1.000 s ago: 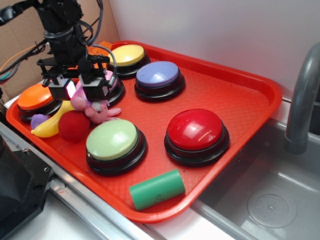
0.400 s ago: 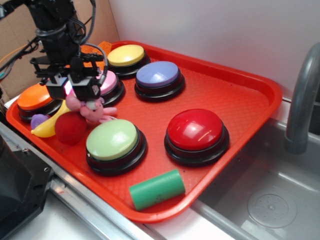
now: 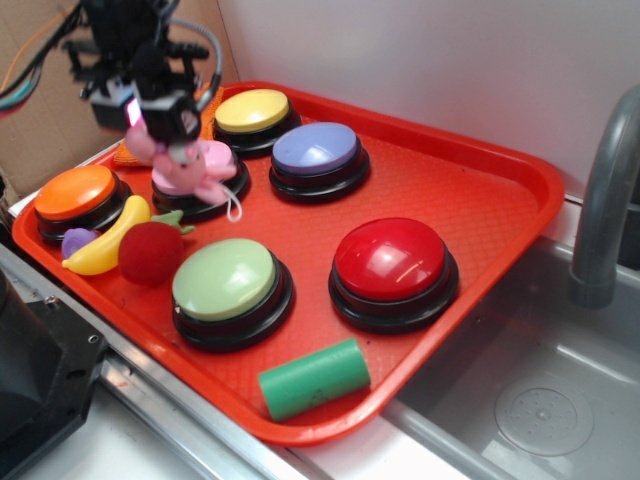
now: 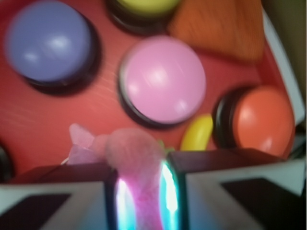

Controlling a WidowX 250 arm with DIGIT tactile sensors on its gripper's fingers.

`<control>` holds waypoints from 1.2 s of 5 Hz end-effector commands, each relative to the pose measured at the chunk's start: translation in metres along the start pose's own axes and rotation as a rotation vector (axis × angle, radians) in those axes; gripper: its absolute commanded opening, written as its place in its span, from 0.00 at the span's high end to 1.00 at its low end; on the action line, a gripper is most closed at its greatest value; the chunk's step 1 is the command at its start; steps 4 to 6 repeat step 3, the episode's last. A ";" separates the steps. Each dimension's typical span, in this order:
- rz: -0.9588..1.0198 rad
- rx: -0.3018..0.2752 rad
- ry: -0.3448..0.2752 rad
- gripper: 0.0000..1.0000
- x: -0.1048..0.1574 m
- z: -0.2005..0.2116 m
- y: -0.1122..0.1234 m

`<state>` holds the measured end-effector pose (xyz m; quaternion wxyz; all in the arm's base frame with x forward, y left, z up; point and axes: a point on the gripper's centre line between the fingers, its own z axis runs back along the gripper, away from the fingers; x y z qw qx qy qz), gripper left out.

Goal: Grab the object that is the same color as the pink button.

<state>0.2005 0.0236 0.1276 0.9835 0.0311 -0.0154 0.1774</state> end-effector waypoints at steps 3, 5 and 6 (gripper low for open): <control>-0.243 -0.019 -0.062 1.00 -0.008 0.062 -0.030; -0.243 -0.019 -0.062 1.00 -0.008 0.062 -0.030; -0.243 -0.019 -0.062 1.00 -0.008 0.062 -0.030</control>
